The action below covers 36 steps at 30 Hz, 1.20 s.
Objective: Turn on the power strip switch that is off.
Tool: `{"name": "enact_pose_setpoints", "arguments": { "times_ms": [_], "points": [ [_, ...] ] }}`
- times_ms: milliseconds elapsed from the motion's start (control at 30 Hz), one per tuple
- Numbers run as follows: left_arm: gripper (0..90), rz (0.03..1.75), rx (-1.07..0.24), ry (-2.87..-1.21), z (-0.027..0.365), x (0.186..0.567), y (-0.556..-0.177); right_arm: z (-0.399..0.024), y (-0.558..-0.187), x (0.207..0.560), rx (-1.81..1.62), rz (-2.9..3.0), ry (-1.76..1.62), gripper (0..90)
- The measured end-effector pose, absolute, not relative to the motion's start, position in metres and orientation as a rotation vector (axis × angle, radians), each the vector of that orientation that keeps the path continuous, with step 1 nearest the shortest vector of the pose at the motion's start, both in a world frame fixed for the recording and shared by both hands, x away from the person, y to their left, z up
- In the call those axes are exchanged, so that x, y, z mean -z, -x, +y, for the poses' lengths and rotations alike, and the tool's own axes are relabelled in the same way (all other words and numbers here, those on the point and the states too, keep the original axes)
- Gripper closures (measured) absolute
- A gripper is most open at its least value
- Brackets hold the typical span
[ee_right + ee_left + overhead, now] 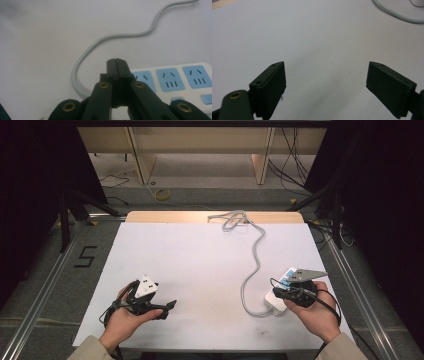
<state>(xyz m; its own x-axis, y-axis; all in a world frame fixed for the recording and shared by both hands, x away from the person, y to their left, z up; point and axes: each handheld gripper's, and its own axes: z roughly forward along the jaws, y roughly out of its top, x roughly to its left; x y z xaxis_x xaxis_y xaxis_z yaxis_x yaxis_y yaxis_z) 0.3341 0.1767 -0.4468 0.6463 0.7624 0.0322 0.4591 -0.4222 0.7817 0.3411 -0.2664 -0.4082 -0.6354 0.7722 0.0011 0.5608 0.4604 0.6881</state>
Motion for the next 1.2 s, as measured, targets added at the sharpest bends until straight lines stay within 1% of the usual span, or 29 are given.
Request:
{"name": "enact_pose_setpoints", "arguments": {
  "times_ms": [1200],
  "points": [
    [15.6, 0.947, -0.497, -2.085, 0.176, 0.447, -0.335, -0.285, -0.347, 0.405, -0.879, 2.388, -1.24, 90.0]
  ]
}}
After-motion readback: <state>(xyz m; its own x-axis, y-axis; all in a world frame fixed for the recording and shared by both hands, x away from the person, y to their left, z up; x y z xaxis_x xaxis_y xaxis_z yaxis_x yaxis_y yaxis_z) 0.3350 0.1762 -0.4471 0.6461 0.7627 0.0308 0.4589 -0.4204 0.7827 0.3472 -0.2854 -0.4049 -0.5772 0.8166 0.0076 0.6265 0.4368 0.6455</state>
